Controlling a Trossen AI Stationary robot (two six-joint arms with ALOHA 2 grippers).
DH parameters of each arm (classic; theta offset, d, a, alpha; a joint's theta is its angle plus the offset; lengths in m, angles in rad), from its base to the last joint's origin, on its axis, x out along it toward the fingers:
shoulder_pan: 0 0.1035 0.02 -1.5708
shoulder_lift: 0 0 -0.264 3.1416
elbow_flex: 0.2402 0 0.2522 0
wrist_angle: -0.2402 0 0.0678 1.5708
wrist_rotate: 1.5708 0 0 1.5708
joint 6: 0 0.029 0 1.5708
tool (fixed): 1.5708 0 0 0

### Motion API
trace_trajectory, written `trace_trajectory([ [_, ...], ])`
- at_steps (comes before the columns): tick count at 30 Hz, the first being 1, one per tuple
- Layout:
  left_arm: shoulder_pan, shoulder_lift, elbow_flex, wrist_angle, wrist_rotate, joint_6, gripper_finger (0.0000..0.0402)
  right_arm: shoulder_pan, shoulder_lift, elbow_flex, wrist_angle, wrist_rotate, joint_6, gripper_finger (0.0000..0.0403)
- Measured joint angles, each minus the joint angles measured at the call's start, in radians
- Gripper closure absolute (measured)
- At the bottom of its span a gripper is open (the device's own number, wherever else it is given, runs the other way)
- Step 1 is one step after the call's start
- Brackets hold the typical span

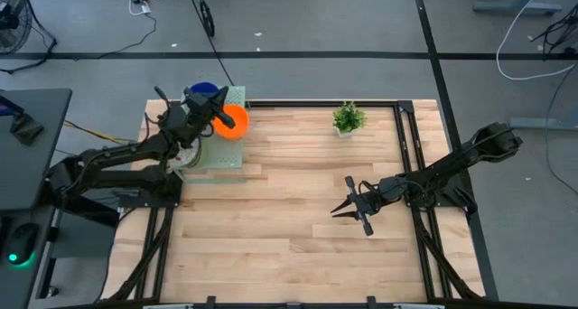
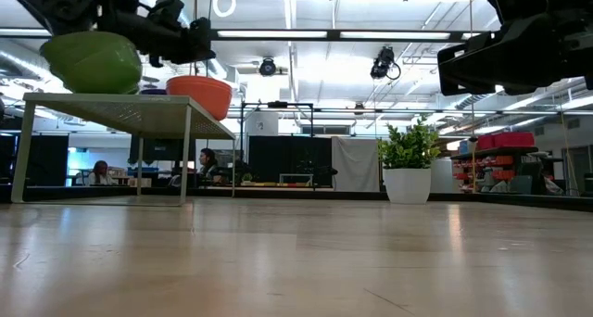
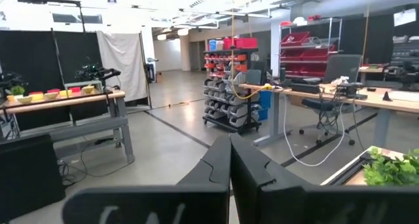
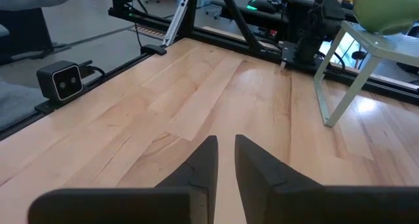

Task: Pick & Place Mini bowls
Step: Adjust the stack of white bowls on the shelf

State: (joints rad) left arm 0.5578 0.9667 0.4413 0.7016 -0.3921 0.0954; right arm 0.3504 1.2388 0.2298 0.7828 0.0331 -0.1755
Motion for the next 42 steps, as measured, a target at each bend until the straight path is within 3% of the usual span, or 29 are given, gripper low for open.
trace_trajectory([
  [15,0.022,0.276,0.170,-0.001,0.057,0.021,0.0399,0.000,0.000,0.000,-0.042,0.000,0.026,0.0348],
  [24,0.055,0.356,0.230,-0.002,0.117,0.034,0.0399,0.000,0.000,0.000,-0.043,0.000,0.029,0.0348],
  [30,0.057,0.347,0.231,-0.005,0.134,0.029,0.0399,0.000,0.000,0.000,-0.046,0.000,0.029,0.0348],
  [35,0.001,0.269,0.231,-0.044,0.134,0.054,0.0399,0.000,0.000,0.000,-0.046,0.000,0.029,0.0348],
  [42,-0.209,0.029,0.232,-0.354,0.137,0.043,0.0399,0.000,0.000,0.000,-0.050,0.000,0.037,0.0348],
])
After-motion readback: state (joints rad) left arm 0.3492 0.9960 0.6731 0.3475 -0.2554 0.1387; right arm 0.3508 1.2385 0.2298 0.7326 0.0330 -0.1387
